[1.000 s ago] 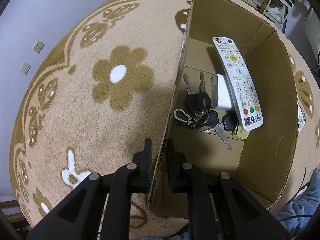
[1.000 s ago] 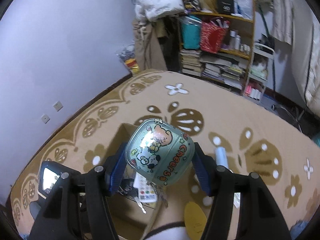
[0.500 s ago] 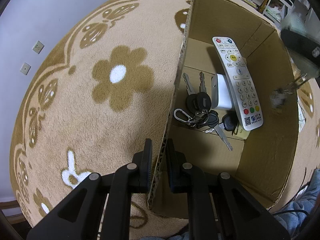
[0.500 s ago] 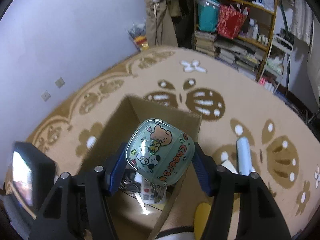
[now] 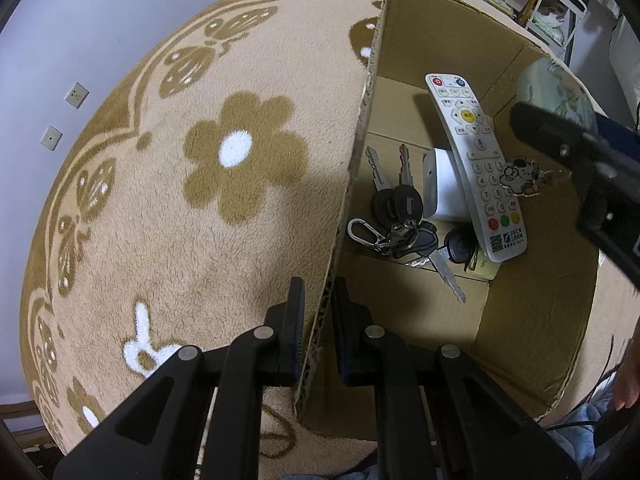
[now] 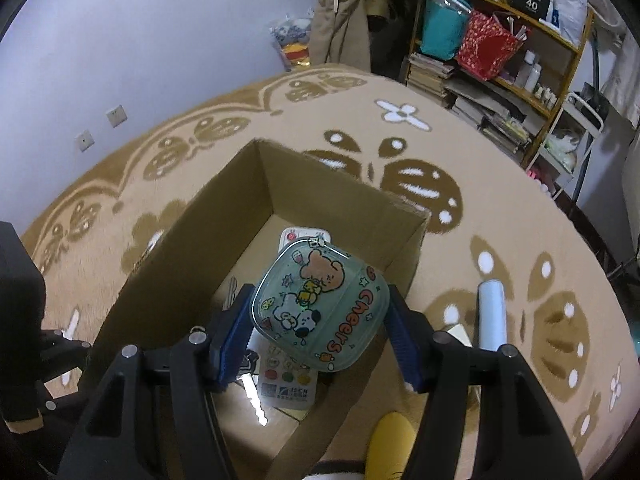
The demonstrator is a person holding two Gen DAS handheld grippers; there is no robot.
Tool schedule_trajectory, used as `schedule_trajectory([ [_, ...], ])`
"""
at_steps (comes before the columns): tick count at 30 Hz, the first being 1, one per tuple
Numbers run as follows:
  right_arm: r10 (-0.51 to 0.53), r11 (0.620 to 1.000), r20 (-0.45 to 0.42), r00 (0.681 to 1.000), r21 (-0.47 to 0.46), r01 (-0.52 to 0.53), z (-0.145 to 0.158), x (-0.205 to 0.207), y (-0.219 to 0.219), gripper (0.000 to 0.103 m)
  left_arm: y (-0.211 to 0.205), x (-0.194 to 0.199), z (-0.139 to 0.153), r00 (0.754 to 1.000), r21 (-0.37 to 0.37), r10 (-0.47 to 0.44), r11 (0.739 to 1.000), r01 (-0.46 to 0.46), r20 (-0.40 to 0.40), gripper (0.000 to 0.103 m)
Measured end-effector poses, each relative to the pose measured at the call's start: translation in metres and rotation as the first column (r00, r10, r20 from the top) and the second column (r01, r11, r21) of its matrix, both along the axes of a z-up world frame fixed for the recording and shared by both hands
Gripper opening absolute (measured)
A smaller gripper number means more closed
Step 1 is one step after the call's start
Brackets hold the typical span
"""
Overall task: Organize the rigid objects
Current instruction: 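Carry the green case with the right tool and release it into the box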
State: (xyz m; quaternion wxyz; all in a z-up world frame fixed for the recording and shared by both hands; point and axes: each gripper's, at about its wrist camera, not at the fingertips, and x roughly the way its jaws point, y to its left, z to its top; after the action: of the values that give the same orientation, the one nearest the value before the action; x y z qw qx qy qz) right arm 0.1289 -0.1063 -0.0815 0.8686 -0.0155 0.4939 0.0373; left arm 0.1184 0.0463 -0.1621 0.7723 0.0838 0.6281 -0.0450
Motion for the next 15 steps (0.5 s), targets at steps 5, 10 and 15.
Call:
schedule_trajectory([
  [5, 0.012, 0.999, -0.013, 1.000, -0.033, -0.013, -0.0045, 0.0010, 0.0064, 0.067, 0.0001, 0.0004, -0.0003, 1.000, -0.002, 0.003, 1.000, -0.003, 0.000, 0.013],
  [10, 0.002, 0.999, -0.018, 1.000, -0.045, -0.003, -0.0066, 0.0043, 0.0090, 0.067, 0.0010, 0.0008, -0.0005, 1.000, -0.010, 0.005, 1.000, -0.005, -0.002, 0.014],
  [15, -0.002, 1.000, -0.008, 1.000, -0.014, 0.002, -0.0008, 0.0056, 0.0061, 0.081, 0.0008, 0.0006, 0.0001, 1.000, 0.000, 0.001, 1.000, -0.001, 0.001, 0.014],
])
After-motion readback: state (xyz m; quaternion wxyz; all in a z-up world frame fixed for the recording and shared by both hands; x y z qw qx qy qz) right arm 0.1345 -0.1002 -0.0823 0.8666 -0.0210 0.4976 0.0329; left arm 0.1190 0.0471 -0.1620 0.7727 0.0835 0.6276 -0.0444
